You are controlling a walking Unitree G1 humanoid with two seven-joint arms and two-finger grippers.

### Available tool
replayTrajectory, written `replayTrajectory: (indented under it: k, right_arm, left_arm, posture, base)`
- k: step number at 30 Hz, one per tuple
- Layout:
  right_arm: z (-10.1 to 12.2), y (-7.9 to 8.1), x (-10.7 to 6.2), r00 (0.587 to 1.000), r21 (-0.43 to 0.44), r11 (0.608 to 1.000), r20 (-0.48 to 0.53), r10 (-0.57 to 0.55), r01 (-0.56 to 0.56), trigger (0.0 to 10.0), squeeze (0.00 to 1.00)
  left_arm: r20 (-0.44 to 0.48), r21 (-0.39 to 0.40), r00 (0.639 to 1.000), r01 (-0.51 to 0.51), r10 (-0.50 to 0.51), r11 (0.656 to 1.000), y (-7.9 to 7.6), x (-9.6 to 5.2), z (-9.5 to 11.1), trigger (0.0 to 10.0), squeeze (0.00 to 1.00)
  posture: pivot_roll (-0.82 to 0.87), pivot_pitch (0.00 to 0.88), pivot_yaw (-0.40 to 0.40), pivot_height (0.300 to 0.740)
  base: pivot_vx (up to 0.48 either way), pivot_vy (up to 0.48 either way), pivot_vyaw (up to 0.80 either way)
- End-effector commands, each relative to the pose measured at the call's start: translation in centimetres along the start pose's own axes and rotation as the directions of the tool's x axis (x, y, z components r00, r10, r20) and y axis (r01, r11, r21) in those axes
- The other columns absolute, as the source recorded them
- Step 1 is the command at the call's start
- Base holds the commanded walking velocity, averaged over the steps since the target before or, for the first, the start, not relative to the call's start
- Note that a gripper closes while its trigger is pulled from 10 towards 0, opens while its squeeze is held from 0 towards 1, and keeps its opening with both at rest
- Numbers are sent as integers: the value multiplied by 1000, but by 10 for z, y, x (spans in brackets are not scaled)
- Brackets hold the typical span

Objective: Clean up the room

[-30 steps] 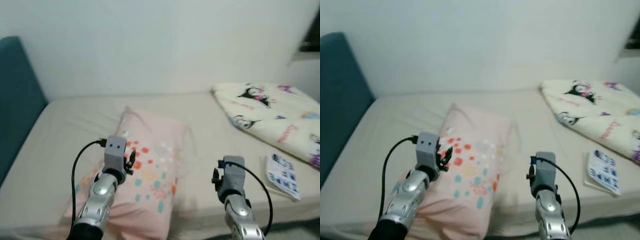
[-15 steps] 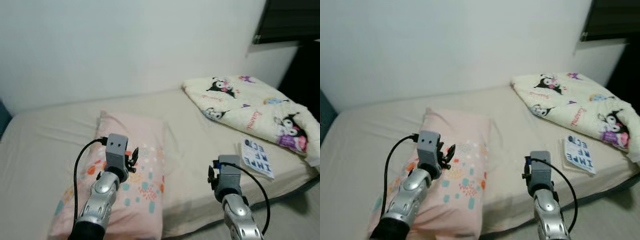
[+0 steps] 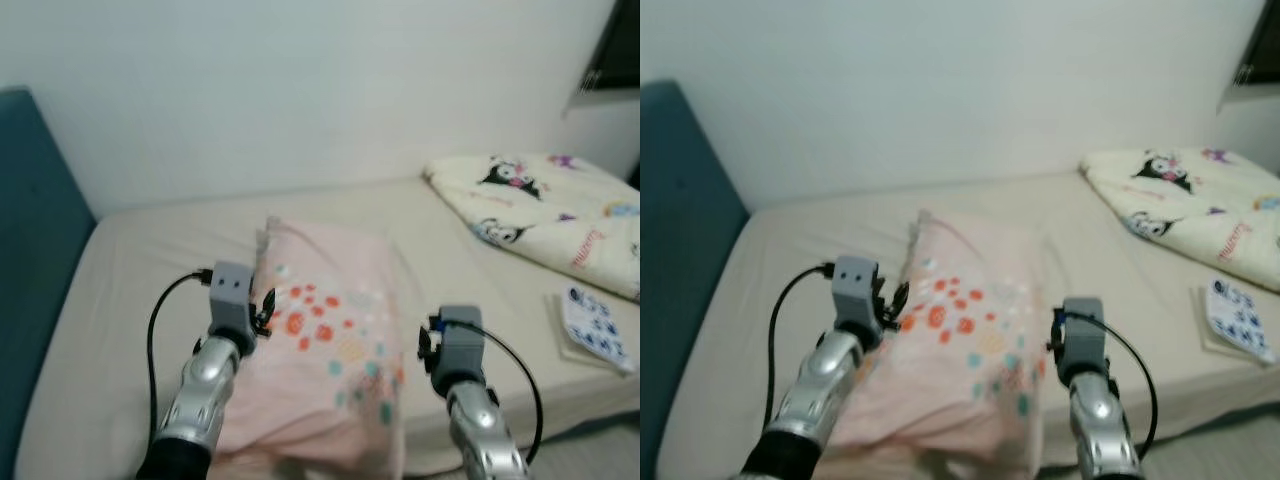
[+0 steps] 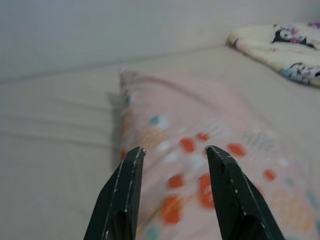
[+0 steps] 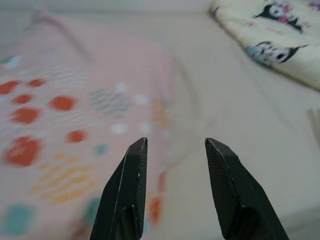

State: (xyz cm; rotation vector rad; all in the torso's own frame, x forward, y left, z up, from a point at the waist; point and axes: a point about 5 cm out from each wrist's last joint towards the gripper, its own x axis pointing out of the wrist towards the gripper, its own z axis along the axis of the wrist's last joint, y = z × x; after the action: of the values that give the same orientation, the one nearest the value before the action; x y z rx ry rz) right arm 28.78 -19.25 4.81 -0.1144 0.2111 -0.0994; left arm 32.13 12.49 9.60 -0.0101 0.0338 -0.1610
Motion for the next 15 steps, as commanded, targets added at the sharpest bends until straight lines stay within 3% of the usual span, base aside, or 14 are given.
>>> replayTrajectory:
  k: [1, 6, 15]
  right_arm:
    - [1, 2, 0, 1000, 0, 1000, 9, 12, -12, 10000, 0]
    - [2, 2, 0, 1000, 2, 1000, 15, 14, -14, 10000, 0]
    - [2, 0, 2, 1000, 11, 1000, 9, 9, -9, 10000, 0]
  left_arm:
    - [-6, 0, 999, -31, 31, 1000, 3, 0, 0, 10000, 0]
    - [4, 10, 999, -35, 35, 999, 0, 0, 1, 10000, 0]
    - [-51, -1, 994, -100, 100, 995, -5, 1, -6, 10000, 0]
  posture:
    - [-30, 0, -9, 740]
    - [-31, 0, -10, 740]
    - [-26, 0, -9, 740]
  base:
    - [0, -480, 0]
    - [0, -480, 0]
    - [0, 0, 0]
